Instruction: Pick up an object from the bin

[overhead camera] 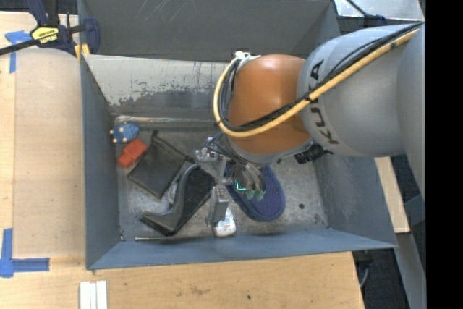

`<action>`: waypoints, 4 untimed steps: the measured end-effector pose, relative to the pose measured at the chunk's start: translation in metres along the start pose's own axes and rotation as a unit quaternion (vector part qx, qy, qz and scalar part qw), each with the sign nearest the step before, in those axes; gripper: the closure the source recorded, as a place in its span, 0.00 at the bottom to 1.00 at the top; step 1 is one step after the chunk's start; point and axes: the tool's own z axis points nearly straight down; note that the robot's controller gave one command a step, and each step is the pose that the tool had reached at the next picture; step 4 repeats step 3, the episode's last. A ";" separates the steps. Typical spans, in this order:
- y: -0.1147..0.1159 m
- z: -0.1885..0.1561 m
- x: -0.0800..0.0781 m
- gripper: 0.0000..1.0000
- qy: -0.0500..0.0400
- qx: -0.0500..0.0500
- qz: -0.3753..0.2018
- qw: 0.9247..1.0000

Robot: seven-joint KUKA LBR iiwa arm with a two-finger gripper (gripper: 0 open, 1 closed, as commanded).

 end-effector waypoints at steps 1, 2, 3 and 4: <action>0.011 0.072 -0.022 0.00 -0.004 0.000 0.066 0.998; 0.010 0.069 -0.025 1.00 -0.009 0.000 0.068 0.998; 0.020 -0.061 -0.002 1.00 -0.004 0.000 -0.030 1.000; 0.020 -0.061 -0.002 1.00 -0.004 0.000 -0.030 1.000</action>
Offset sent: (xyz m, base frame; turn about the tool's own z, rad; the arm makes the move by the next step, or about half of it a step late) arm 0.0197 0.0123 -0.0732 0.1343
